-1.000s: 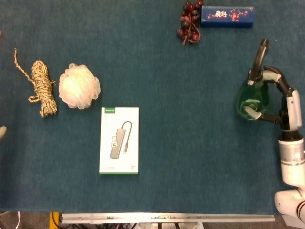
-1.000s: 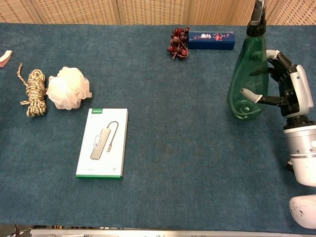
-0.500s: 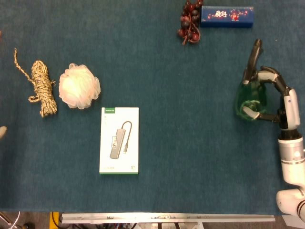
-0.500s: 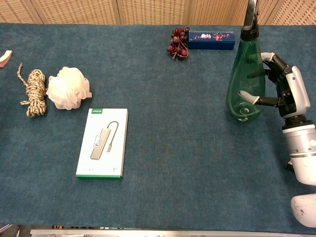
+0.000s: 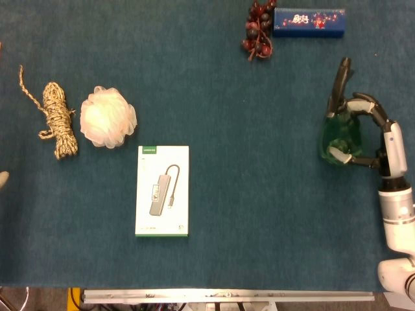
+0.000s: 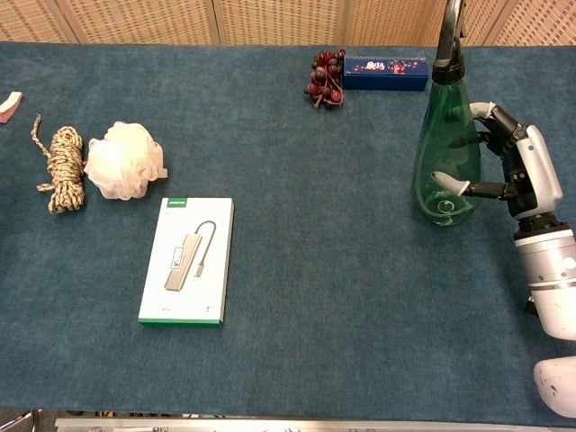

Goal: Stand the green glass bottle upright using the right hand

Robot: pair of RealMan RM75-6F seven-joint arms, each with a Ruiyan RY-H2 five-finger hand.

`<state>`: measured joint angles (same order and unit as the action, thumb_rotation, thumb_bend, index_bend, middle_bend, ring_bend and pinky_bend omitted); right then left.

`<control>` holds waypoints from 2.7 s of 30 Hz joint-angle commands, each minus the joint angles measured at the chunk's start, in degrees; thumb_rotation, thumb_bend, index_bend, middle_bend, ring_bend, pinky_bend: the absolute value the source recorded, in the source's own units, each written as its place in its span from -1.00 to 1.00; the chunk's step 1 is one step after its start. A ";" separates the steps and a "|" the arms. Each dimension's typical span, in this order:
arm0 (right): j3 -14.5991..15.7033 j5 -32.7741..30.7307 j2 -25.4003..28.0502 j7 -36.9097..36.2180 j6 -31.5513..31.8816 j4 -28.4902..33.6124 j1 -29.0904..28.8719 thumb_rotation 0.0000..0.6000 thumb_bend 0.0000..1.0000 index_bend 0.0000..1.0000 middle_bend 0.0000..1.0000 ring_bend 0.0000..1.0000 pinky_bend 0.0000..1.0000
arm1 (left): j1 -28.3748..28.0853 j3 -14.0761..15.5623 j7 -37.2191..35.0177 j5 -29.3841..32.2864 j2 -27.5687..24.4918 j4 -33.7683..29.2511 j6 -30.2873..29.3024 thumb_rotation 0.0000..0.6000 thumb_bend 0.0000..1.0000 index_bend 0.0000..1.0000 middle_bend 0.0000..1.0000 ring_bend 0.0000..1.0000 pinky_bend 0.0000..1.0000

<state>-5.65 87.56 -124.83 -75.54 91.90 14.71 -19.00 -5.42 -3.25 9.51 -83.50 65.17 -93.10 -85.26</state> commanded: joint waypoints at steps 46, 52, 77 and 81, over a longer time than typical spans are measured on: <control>0.40 -0.67 3.54 7.79 4.24 2.84 5.21 1.00 -0.58 -0.41 -0.44 -0.71 -0.08 | -0.49 1.09 -4.49 -3.18 -0.53 1.34 0.19 1.00 -1.00 -1.00 -1.00 -1.00 -1.00; 0.23 -0.83 3.59 8.39 4.18 2.84 5.45 1.00 -0.59 -0.47 -0.47 -0.74 -0.08 | -0.53 1.18 -4.86 -3.45 -0.52 1.56 0.14 1.00 -1.00 -1.00 -1.00 -1.00 -1.00; -0.28 -1.37 5.02 12.78 3.35 4.33 6.27 1.00 -0.75 -0.51 -0.55 -0.87 -0.56 | -0.71 1.55 -6.33 -4.61 -0.51 2.42 -0.09 1.00 -1.00 -1.00 -1.00 -1.00 -1.00; -0.39 -1.41 5.40 13.94 3.53 4.89 6.36 1.00 -0.77 -0.53 -0.57 -0.89 -0.61 | -0.73 1.57 -6.42 -4.66 -0.48 2.49 -0.11 1.00 -1.00 -1.00 -1.00 -1.00 -1.00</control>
<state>-6.01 86.16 -119.55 -61.78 95.37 19.46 -12.68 -6.15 -1.68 3.09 -88.16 64.69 -90.60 -85.37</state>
